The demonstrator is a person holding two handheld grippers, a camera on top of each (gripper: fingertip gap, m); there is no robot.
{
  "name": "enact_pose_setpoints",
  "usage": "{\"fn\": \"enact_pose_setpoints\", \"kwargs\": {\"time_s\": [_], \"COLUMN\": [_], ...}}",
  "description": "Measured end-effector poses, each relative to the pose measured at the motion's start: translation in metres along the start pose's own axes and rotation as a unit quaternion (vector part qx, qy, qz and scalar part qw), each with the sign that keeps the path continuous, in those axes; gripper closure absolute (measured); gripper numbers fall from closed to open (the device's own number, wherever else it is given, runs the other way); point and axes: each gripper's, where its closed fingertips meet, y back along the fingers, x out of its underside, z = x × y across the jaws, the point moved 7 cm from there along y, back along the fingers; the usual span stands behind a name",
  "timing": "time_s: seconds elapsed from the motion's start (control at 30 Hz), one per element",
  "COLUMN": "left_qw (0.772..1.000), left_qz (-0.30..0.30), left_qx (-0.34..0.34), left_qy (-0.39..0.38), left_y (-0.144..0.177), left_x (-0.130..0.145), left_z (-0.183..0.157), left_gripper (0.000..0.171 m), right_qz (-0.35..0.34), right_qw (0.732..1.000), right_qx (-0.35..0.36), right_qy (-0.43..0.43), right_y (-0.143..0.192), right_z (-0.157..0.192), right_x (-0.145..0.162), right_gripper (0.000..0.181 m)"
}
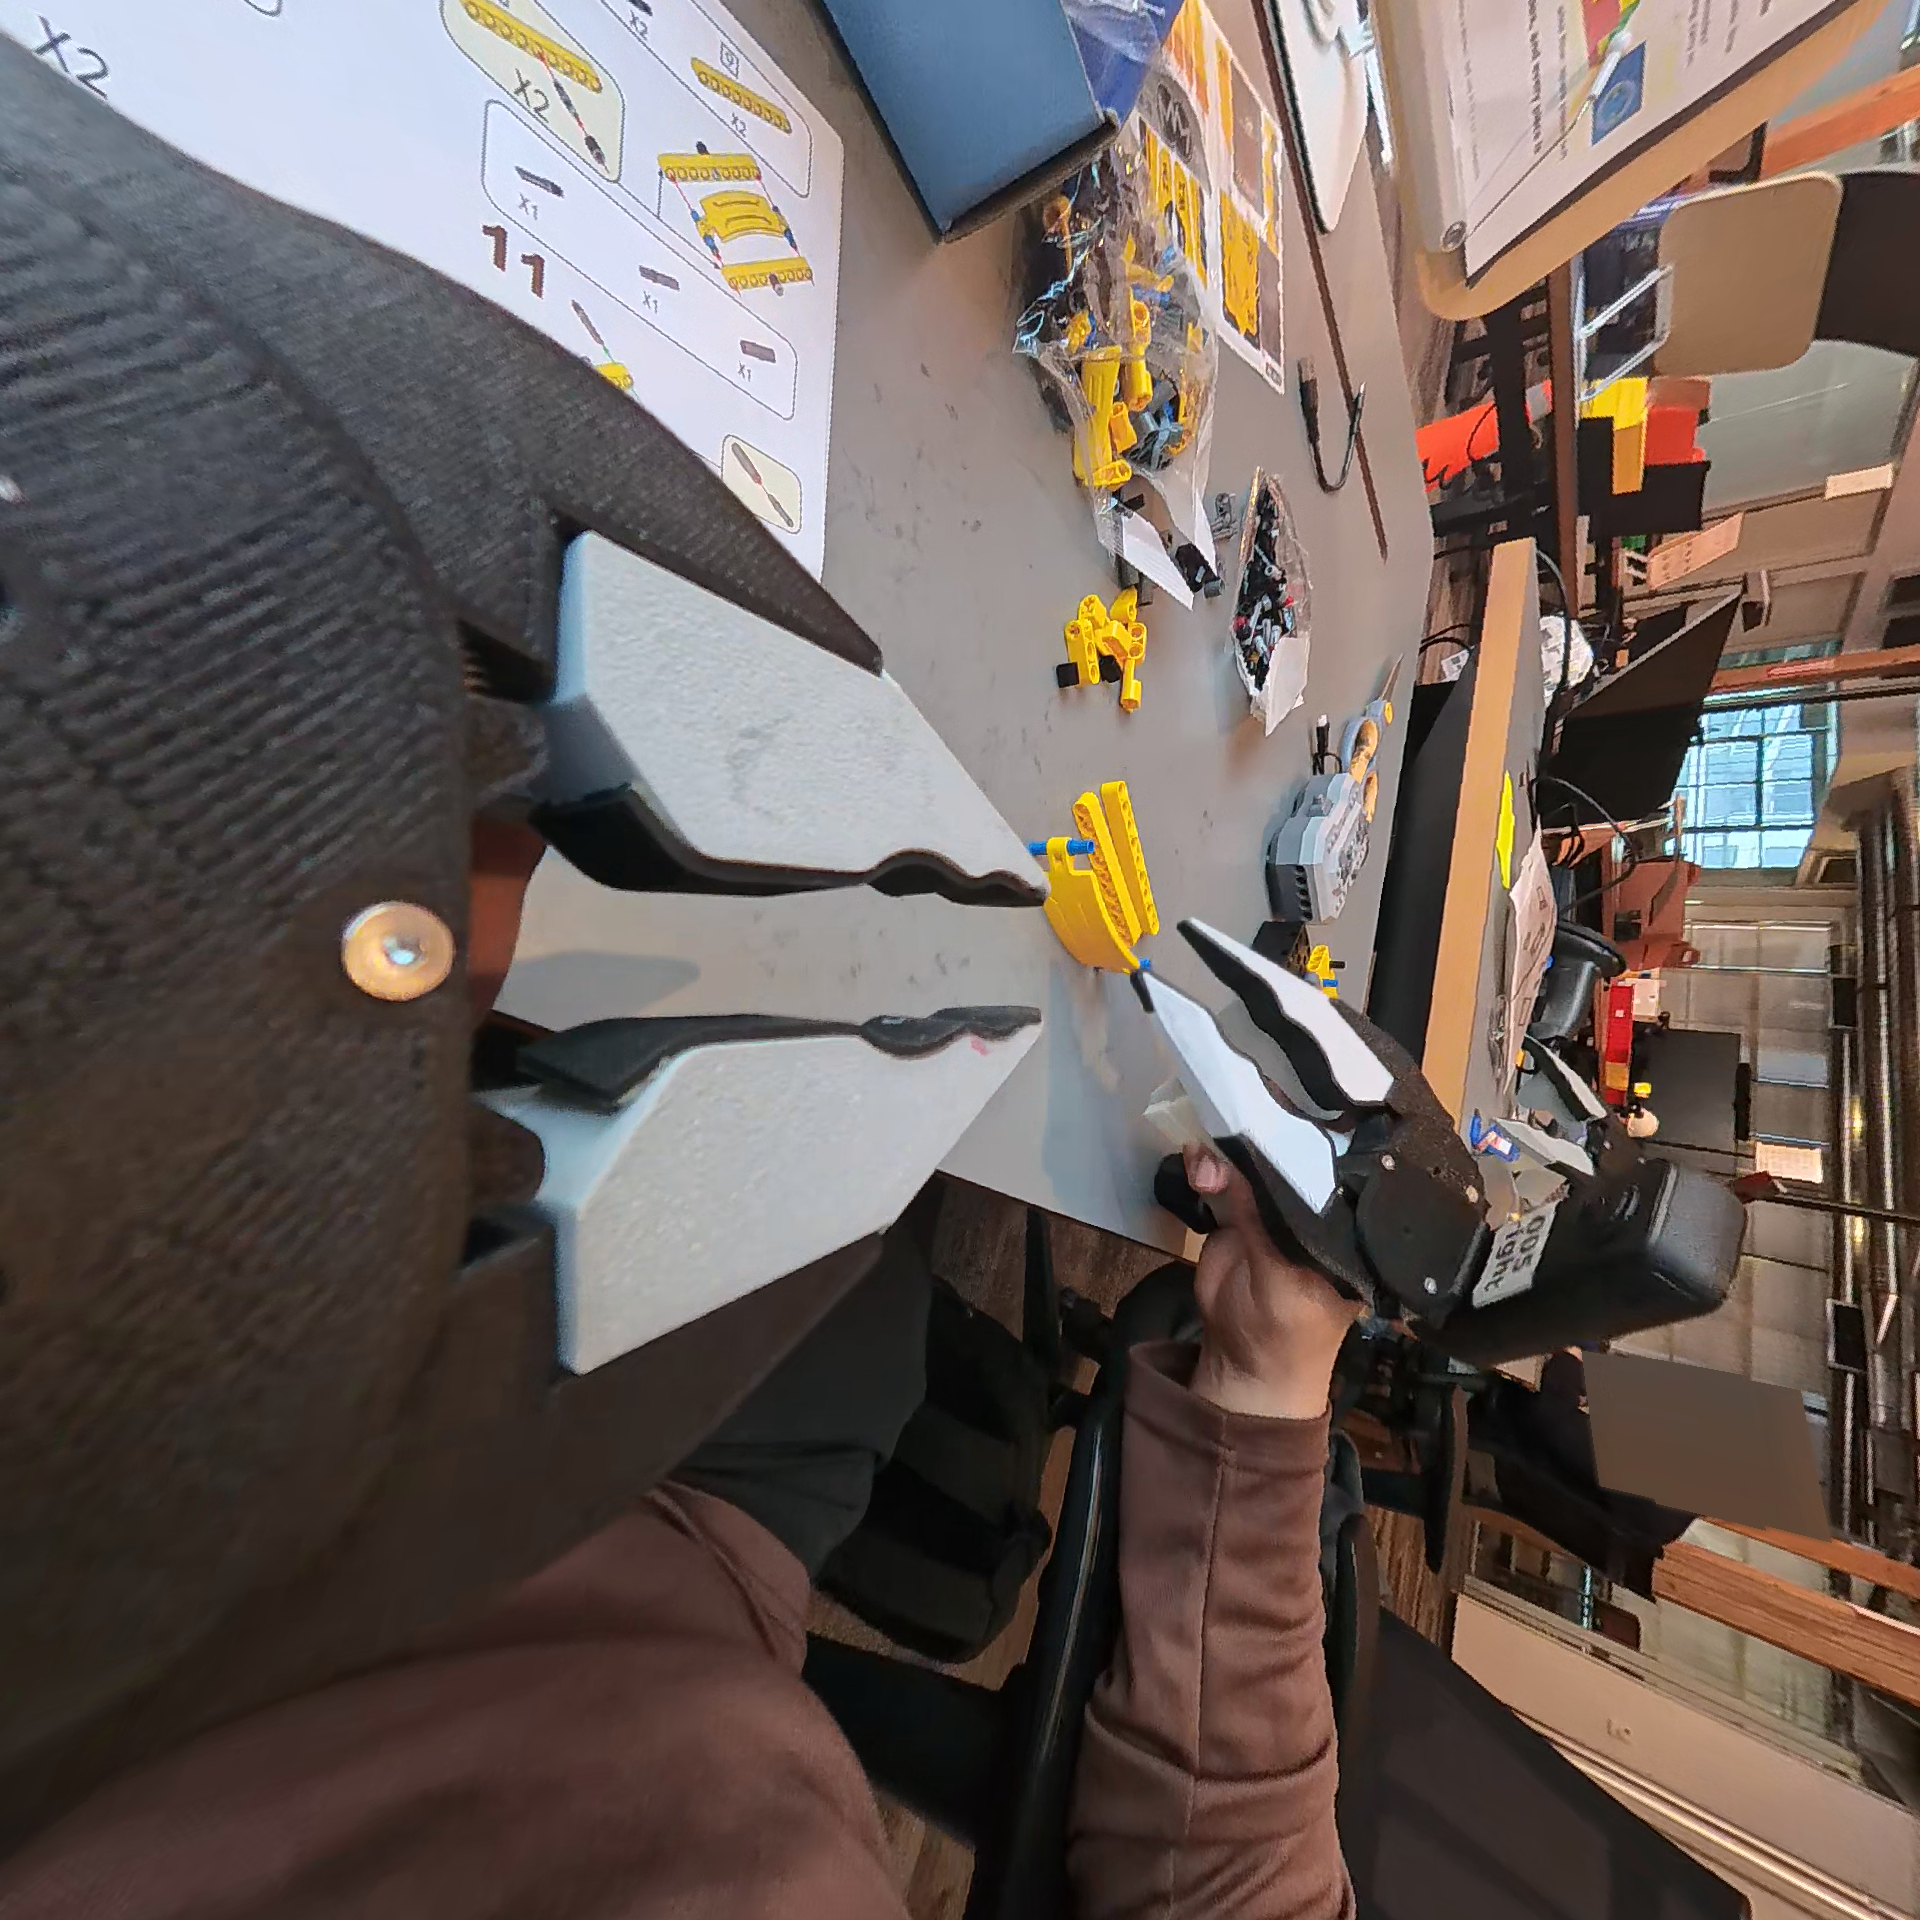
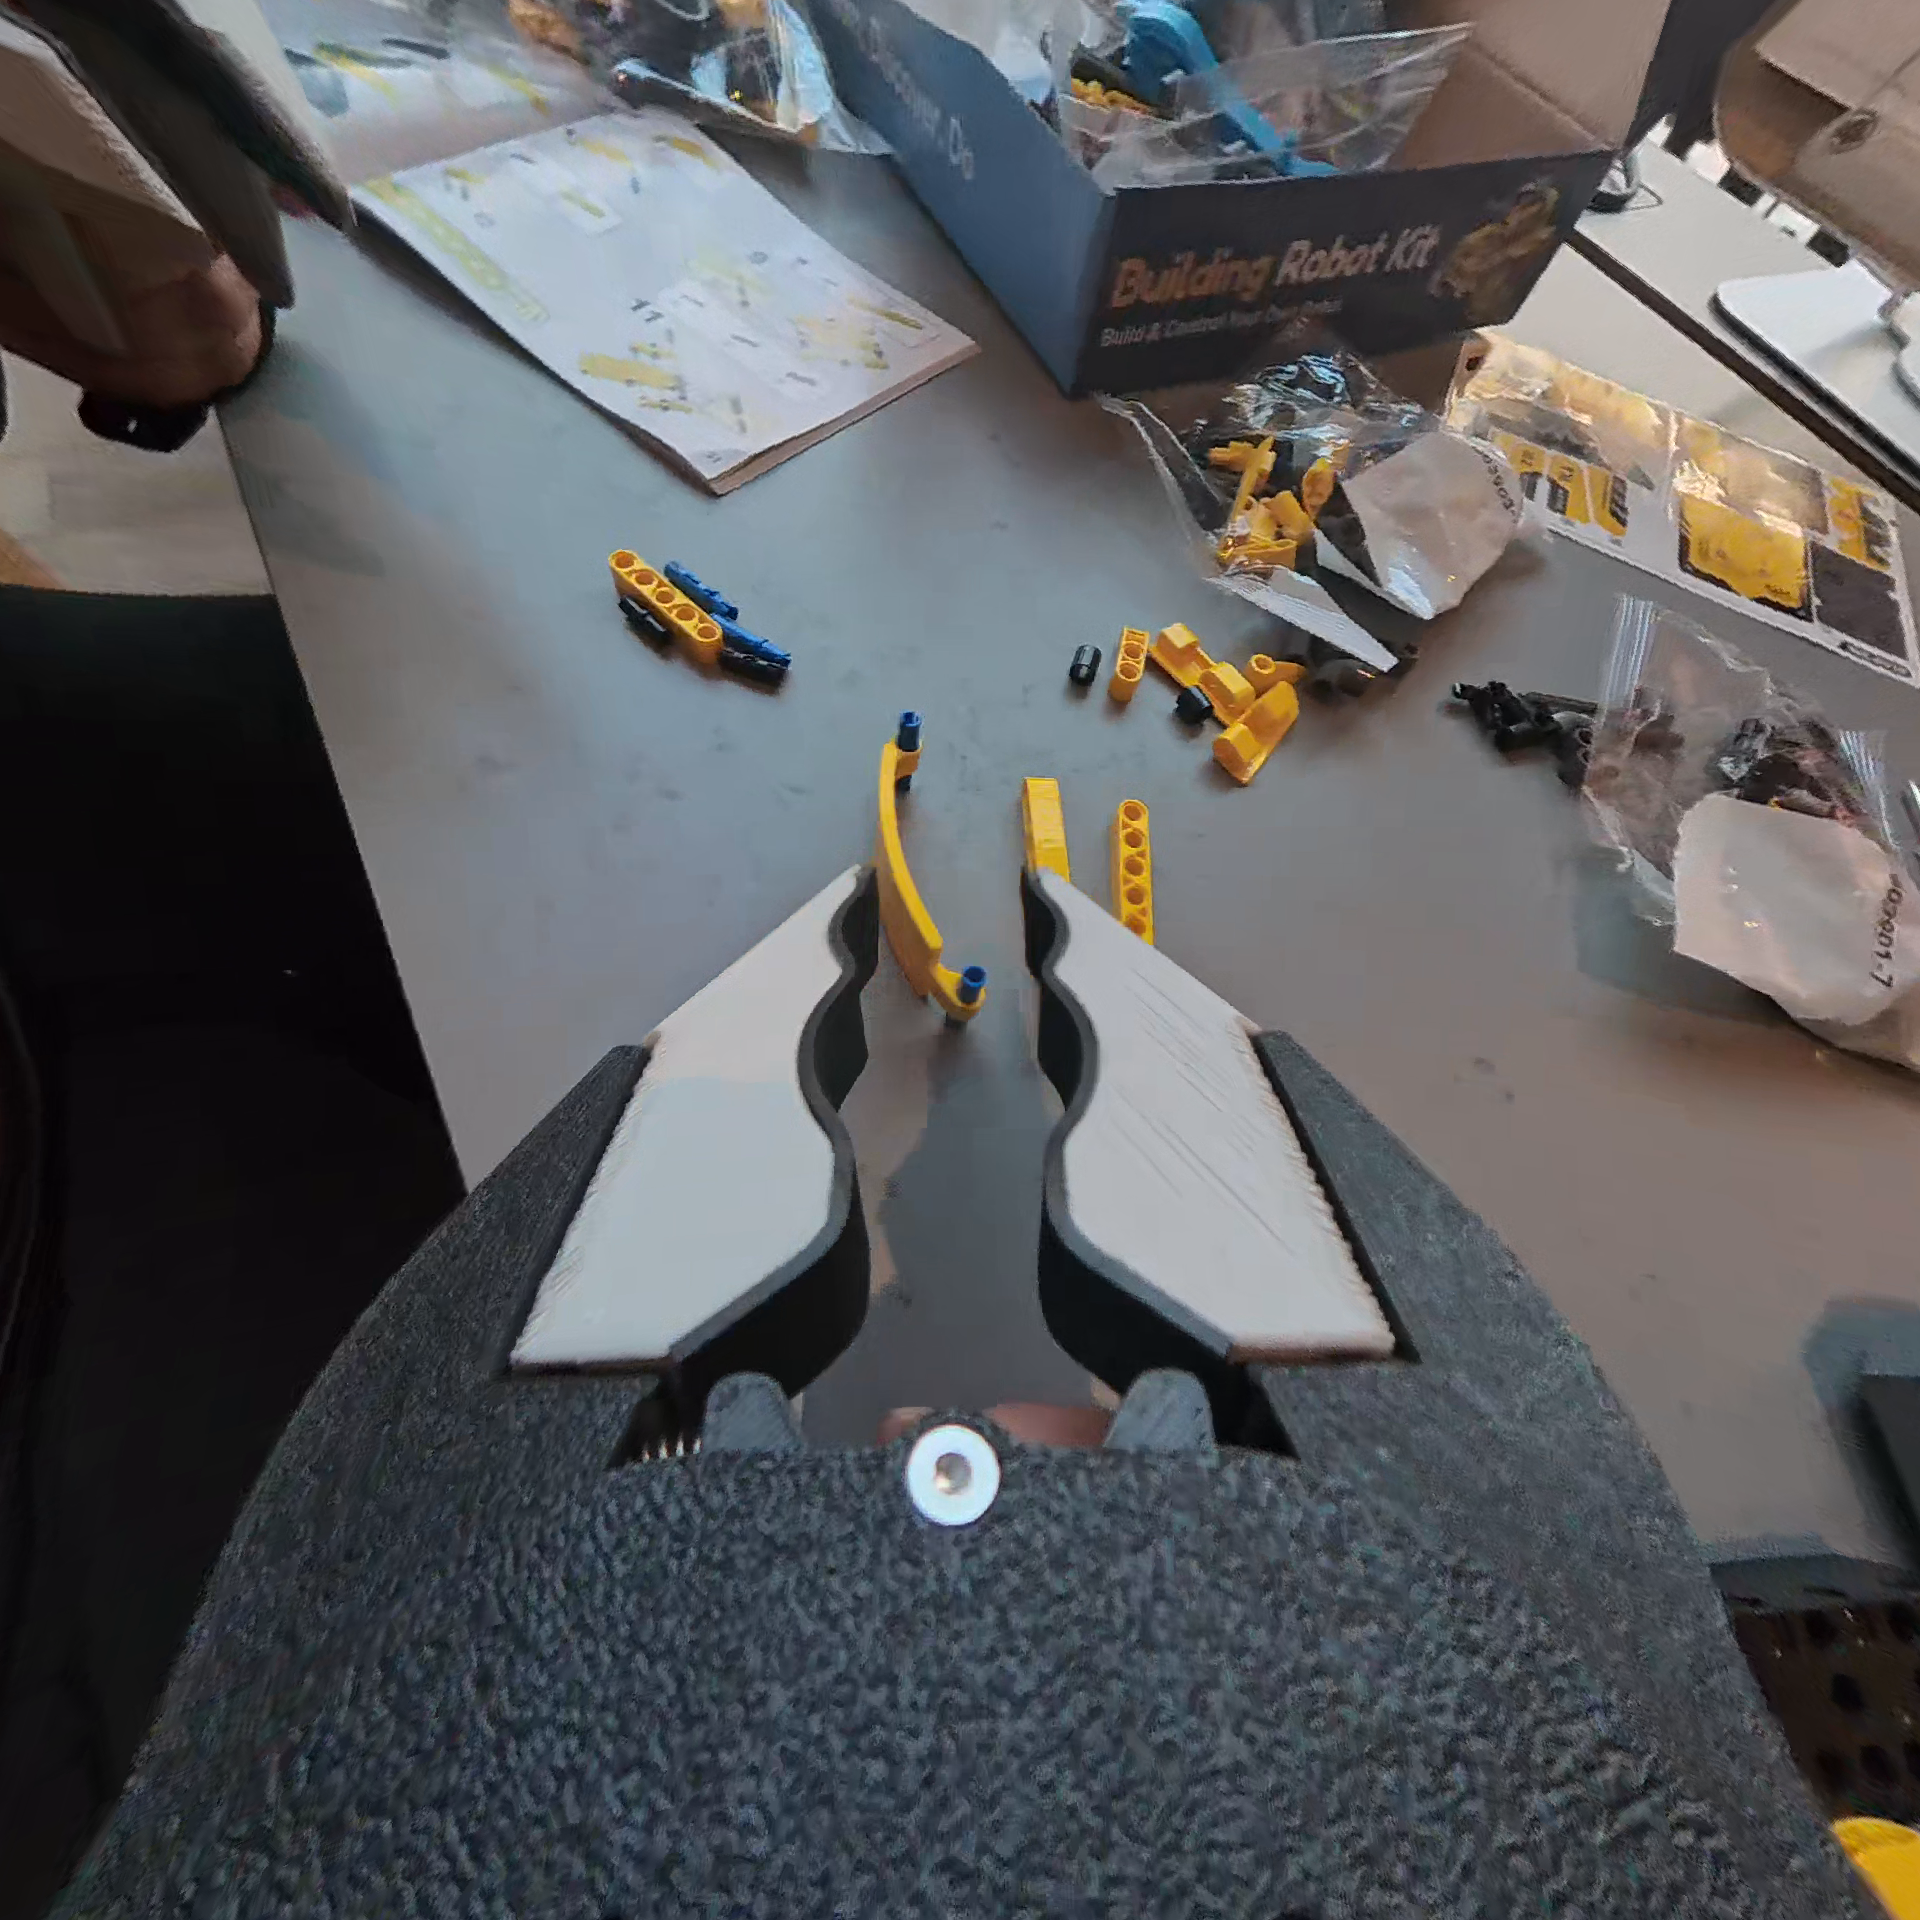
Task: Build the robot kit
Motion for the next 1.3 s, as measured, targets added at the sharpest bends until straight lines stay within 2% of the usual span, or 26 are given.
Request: {"fn": "enact_pose_setpoints", "kwargs": {"time_s": [0.17, 0.33, 0.57, 0.7, 0.87, 1.03, 1.17, 1.3], "left_qw": [1.0, 1.0, 1.0, 1.0, 1.0, 1.0, 1.0, 1.0], "left_qz": [0.005, 0.006, 0.007, 0.007, 0.008, 0.008, 0.008, 0.008], "left_qx": [0.004, 0.007, 0.011, 0.01, 0.01, 0.01, 0.011, 0.012], "left_qy": [-0.004, 0.001, 0.014, 0.011, 0.012, 0.012, 0.013, 0.015], "left_y": [-0.001, -0.001, -0.001, -0.001, -0.002, -0.002, -0.002, -0.002], "left_x": [0.001, 0.001, 0.0, 0.001, 0.001, 0.001, 0.001, 0.0], "left_z": [-0.001, -0.001, 0.001, 0.001, 0.001, 0.001, 0.001, 0.001], "left_gripper": [0.156, 0.156, 0.155, 0.155, 0.155, 0.155, 0.155, 0.155], "right_qz": [0.023, 0.04, 0.009, 0.03, 0.048, 0.052, 0.075, 0.054], "right_qw": [1.0, 0.998, 0.974, 0.955, 0.947, 0.952, 0.964, 0.975], "right_qx": [-0.014, -0.05, -0.193, -0.225, -0.219, -0.208, -0.163, -0.118], "right_qy": [-0.002, -0.013, -0.12, -0.19, -0.228, -0.22, -0.195, -0.181], "right_y": [-0.005, -0.01, -0.01, -0.01, -0.012, -0.011, -0.012, -0.008], "right_z": [0.002, 0.006, 0.021, 0.017, 0.011, 0.01, 0.005, -0.003], "right_x": [0.002, 0.003, -0.008, -0.002, 0.005, 0.006, 0.011, 0.009], "right_gripper": [0.159, 0.178, 0.179, 0.179, 0.179, 0.179, 0.164, 0.163]}}
